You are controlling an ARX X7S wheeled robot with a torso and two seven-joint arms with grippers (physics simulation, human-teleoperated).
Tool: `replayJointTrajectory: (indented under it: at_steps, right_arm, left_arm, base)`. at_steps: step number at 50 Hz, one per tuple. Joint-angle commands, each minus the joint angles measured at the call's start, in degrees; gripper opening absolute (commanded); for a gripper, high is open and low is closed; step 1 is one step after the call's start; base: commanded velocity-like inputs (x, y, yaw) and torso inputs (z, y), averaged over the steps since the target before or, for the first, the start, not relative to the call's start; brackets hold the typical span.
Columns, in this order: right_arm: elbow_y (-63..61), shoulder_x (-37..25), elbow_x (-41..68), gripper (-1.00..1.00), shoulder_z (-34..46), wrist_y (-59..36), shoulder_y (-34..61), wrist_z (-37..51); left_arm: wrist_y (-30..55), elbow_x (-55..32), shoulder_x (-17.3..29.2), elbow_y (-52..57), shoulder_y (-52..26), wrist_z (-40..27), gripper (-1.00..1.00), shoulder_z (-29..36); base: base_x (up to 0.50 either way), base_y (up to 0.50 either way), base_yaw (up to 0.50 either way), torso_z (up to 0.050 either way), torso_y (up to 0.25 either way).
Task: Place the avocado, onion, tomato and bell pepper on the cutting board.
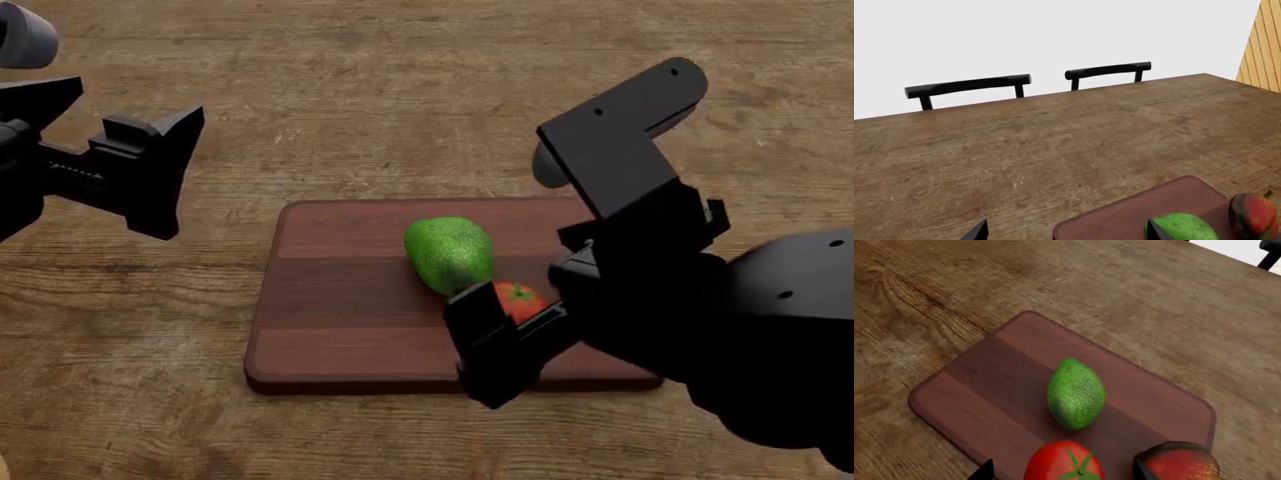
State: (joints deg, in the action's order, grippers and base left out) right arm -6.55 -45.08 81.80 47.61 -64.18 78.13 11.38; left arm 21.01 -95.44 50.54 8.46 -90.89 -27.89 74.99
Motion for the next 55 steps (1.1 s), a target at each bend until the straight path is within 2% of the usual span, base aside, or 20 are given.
replayJointTrajectory:
  at_steps: [1, 20, 42, 48, 55]
  right_arm:
    - [-3.76, -0.79, 3.54, 1.0, -1.75, -1.48, 2.47, 3.16]
    - [-11.99, 3.59, 11.76, 1.0, -3.25, -3.08, 7.63, 8.91]
    - [-13.48, 10.04, 8.35, 1.0, -1.48, 0.06, 5.75, 4.13]
    - [-14.08, 9.91, 8.3, 1.0, -1.62, 0.38, 5.77, 4.23]
    - [-15.56, 9.35, 11.38, 1.0, -2.08, -0.1, 6.45, 6.62]
  left_arm:
    - [0.11, 0.01, 0.1, 0.27, 0.07, -0.08, 1.0, -0.18]
    - [0.62, 0.14, 0.31, -0.39, -0.38, -0.09, 1.0, -0.57]
    - [2.61, 0.59, -0.49, -2.18, -1.89, -0.12, 1.0, -0.49]
    - [6.4, 2.1, -0.16, -4.85, -4.13, -0.16, 1.0, 0.91]
    - [15.17, 0.95, 2.39, -5.83, -10.77, -0.96, 1.0, 1.74]
  base:
    - [0.0, 0.0, 0.0, 0.0, 0.0]
    - [0.0, 0.0, 0.0, 0.0, 0.0]
    - [0.0, 0.0, 0.0, 0.0, 0.0]
    - [0.0, 0.0, 0.0, 0.0, 0.0]
    - [0.0, 0.0, 0.0, 0.0, 0.0]
